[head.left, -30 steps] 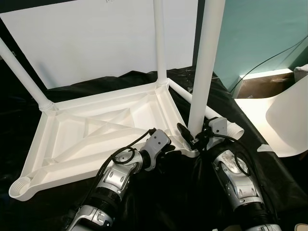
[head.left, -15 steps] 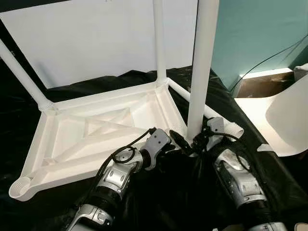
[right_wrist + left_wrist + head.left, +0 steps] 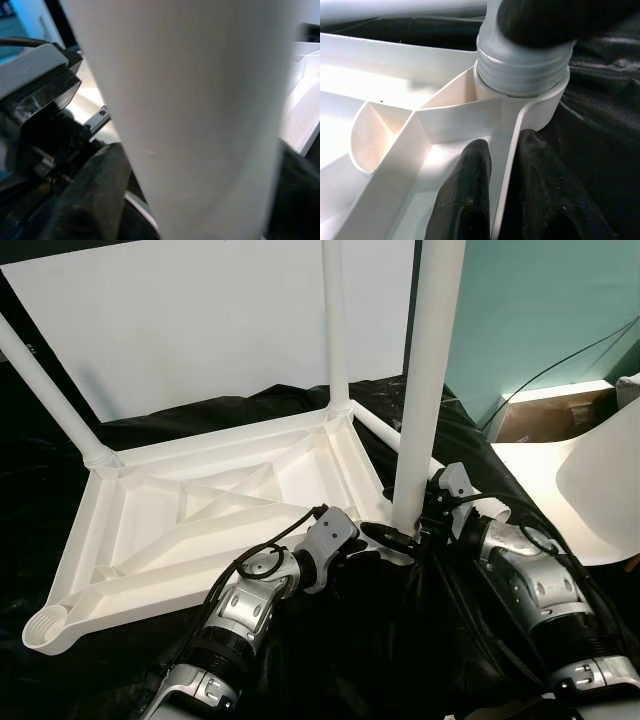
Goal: Building children table
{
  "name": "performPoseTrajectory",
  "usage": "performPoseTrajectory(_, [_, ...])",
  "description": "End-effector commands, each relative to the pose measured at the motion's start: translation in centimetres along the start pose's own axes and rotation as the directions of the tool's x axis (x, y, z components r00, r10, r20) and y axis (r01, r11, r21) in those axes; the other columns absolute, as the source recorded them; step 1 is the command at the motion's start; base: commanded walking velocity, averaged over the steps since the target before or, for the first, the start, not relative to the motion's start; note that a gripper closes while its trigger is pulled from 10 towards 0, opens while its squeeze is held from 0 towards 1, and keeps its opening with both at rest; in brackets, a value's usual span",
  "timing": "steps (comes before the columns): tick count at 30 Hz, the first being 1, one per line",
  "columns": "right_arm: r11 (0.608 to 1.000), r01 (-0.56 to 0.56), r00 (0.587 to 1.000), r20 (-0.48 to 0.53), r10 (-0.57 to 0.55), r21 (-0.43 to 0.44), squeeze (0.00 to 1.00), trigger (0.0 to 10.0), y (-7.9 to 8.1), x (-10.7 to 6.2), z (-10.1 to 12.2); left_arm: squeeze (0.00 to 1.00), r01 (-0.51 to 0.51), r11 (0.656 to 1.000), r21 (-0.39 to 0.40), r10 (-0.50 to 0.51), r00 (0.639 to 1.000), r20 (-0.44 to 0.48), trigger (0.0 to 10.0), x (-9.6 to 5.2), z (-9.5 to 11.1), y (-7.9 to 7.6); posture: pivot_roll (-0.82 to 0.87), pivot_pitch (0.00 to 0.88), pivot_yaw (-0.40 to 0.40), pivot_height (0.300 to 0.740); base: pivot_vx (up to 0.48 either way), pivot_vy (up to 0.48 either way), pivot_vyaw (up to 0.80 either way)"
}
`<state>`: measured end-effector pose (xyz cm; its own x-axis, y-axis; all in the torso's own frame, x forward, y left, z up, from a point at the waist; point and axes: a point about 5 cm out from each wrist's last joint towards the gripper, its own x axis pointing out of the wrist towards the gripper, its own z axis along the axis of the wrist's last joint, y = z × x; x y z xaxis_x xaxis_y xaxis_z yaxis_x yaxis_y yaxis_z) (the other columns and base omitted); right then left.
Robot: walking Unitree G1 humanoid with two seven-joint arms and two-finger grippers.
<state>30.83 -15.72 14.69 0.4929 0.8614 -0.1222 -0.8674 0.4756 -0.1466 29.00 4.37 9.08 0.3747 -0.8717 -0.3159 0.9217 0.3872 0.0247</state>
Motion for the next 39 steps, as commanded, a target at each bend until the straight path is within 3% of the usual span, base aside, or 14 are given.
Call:
performPoseTrajectory(1, [0.995, -0.091, 0.996, 0.001, 0.091, 0.028, 0.00, 0.0, 0.9, 0.7, -0.3, 0.00, 0.038, 0.991, -0.126, -0.054, 0.991, -0.126, 10.0, 0.1, -3.7, -1.5, 0.05, 0.000, 0.053, 0.740, 0.000, 0.000, 0.00])
performPoseTrajectory(8, [0.992, -0.114, 0.993, -0.024, 0.116, 0.046, 0.00, 0.0, 1.4, 0.5, -1.0, 0.00, 0.037, 0.991, -0.127, -0.053, 0.991, -0.124, 10.0, 0.2, -3.7, -1.5, 0.05, 0.000, 0.052, 0.740, 0.000, 0.000, 0.00])
performPoseTrajectory(16, [0.996, 0.026, 0.995, 0.090, -0.033, 0.081, 0.00, 0.0, 3.8, 2.1, -1.5, 0.00, 0.040, 0.991, -0.127, -0.056, 0.991, -0.122, 10.0, 0.4, -3.7, -1.7, 0.05, 0.000, 0.050, 0.740, 0.000, 0.000, 0.00])
performPoseTrajectory(17, [0.978, 0.179, 0.970, 0.149, -0.193, 0.104, 0.00, 0.0, 5.2, 3.1, -1.7, 0.00, 0.042, 0.991, -0.126, -0.057, 0.991, -0.122, 10.0, 0.3, -3.6, -1.7, 0.04, 0.000, 0.049, 0.740, 0.000, 0.000, 0.00])
performPoseTrajectory(18, [0.978, 0.179, 0.970, 0.149, -0.193, 0.104, 0.00, 0.0, 5.2, 3.1, -1.7, 0.00, 0.042, 0.991, -0.126, -0.057, 0.991, -0.122, 10.0, 0.3, -3.6, -1.7, 0.04, 0.000, 0.049, 0.740, 0.000, 0.000, 0.00])
performPoseTrajectory(22, [0.910, 0.398, 0.900, 0.142, -0.412, 0.114, 0.00, 0.0, 5.0, 3.4, -2.3, 0.00, 0.040, 0.991, -0.125, -0.055, 0.991, -0.121, 10.0, 0.3, -3.6, -1.6, 0.05, 0.000, 0.048, 0.740, 0.000, 0.000, 0.00])
performPoseTrajectory(26, [0.872, 0.481, 0.864, 0.121, -0.489, 0.089, 0.00, 0.0, 4.2, 3.2, -2.6, 0.00, 0.041, 0.991, -0.124, -0.056, 0.991, -0.122, 10.0, 0.3, -3.6, -1.6, 0.05, 0.000, 0.048, 0.740, 0.000, 0.000, 0.00])
performPoseTrajectory(29, [0.813, 0.576, 0.805, 0.116, -0.582, 0.085, 0.00, 0.0, 3.5, 3.1, -2.6, 0.00, 0.039, 0.991, -0.125, -0.054, 0.991, -0.123, 10.0, 0.3, -3.6, -1.6, 0.05, 0.000, 0.046, 0.740, 0.000, 0.000, 0.00])
performPoseTrajectory(31, [0.809, 0.580, 0.801, 0.113, -0.588, 0.091, 0.00, 0.0, 3.6, 3.3, -2.6, 0.00, 0.037, 0.991, -0.125, -0.053, 0.991, -0.122, 10.0, 0.3, -3.6, -1.6, 0.06, 0.000, 0.041, 0.740, 0.000, 0.000, 0.00])
performPoseTrajectory(32, [0.807, 0.582, 0.800, 0.110, -0.590, 0.097, 0.00, 4.8, 3.9, 3.5, -2.6, 0.00, 0.037, 0.991, -0.125, -0.052, 0.991, -0.121, 10.0, 0.3, -3.6, -1.6, 0.06, 0.000, 0.041, 0.740, 0.000, 0.000, 0.00])
performPoseTrajectory(33, [0.807, 0.582, 0.800, 0.110, -0.590, 0.097, 0.00, 4.8, 3.9, 3.5, -2.6, 0.00, 0.037, 0.991, -0.125, -0.052, 0.991, -0.121, 10.0, 0.3, -3.6, -1.6, 0.06, 0.000, 0.041, 0.740, 0.000, 0.000, 0.00])
performPoseTrajectory(34, [0.810, 0.577, 0.804, 0.103, -0.585, 0.101, 0.00, 10.0, 4.1, 3.7, -2.7, 0.00, 0.036, 0.991, -0.126, -0.052, 0.991, -0.120, 10.0, 0.3, -3.6, -1.6, 0.06, 0.000, 0.041, 0.740, 0.000, 0.000, 0.00])
performPoseTrajectory(35, [0.828, 0.550, 0.823, 0.101, -0.559, 0.107, 1.00, 10.0, 4.4, 3.9, -2.7, 0.00, 0.037, 0.991, -0.127, -0.052, 0.991, -0.119, 10.0, 0.3, -3.6, -1.6, 0.06, 0.000, 0.042, 0.740, 0.000, 0.000, 0.00])
performPoseTrajectory(39, [0.889, 0.445, 0.884, 0.105, -0.455, 0.105, 1.00, 10.0, 4.5, 4.2, -2.4, 0.00, 0.037, 0.991, -0.131, -0.052, 0.991, -0.120, 10.0, 0.3, -3.7, -1.7, 0.05, 0.000, 0.044, 0.740, 0.000, 0.000, 0.00])
